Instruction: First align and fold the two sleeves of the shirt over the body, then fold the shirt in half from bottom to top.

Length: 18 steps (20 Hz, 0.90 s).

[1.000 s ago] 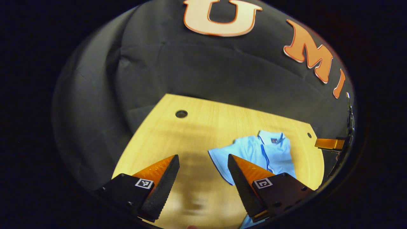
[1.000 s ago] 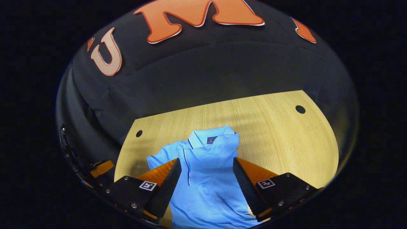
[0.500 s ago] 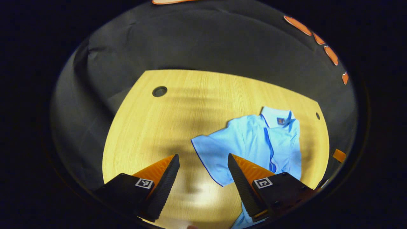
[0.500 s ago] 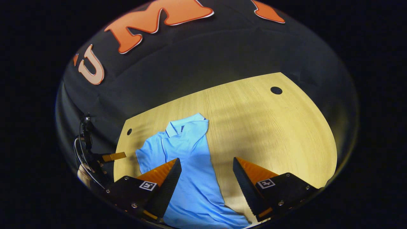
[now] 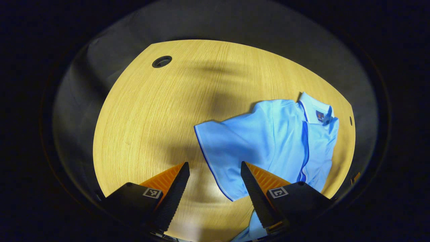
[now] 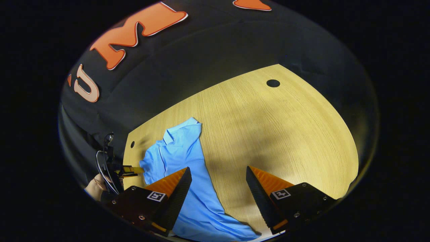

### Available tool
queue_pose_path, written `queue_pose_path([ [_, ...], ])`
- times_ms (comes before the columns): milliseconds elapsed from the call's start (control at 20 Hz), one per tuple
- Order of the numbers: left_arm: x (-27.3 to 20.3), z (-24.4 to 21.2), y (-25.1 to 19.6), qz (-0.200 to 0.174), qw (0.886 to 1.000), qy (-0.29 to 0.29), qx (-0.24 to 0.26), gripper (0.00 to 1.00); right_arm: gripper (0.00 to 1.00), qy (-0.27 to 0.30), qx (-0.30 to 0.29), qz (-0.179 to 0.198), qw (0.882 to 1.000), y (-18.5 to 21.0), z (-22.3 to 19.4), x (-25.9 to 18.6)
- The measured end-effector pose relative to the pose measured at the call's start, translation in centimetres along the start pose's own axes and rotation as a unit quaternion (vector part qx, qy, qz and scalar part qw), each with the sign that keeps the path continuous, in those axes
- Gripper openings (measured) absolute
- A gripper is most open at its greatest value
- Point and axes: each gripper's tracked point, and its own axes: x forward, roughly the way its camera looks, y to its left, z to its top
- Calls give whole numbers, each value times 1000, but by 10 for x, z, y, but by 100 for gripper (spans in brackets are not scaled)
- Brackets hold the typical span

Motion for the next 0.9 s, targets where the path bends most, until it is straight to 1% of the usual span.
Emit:
queue_pose_path([
  [200,9,-13,-6,-8,999,27,-19,99,99,12,12,-2,1000,-8,-8,0],
  [250,10,-14,-1,7,999,28,-20,98,99,14,13,-5,1000,-11,-8,1],
  [300,12,-13,0,12,999,25,-19,92,99,13,12,-7,1000,-14,-9,0],
  [400,11,-10,-2,11,1000,19,-18,73,99,13,11,-10,1000,-18,-11,-1],
  [450,12,-9,-4,9,1000,15,-19,68,99,13,11,-10,1000,-18,-11,-2],
  [550,11,-6,-9,-1,1000,10,-15,36,99,15,14,-9,1000,-19,-13,-2],
  [600,11,-7,-10,-2,1000,13,-10,18,99,17,14,-10,1000,-20,-17,-3],
  [650,12,-4,-9,-4,1000,5,-8,13,99,20,13,-10,1000,-21,-20,-3],
  [700,13,-2,-10,-1,1000,9,-1,6,99,22,13,-10,1000,-21,-23,-3],
  [800,2,3,-15,-7,1000,-8,16,4,99,22,13,-10,1000,-23,-25,-6],
  [900,-14,12,-24,-15,999,-29,43,4,99,16,10,-16,1000,-27,-24,-7],
])
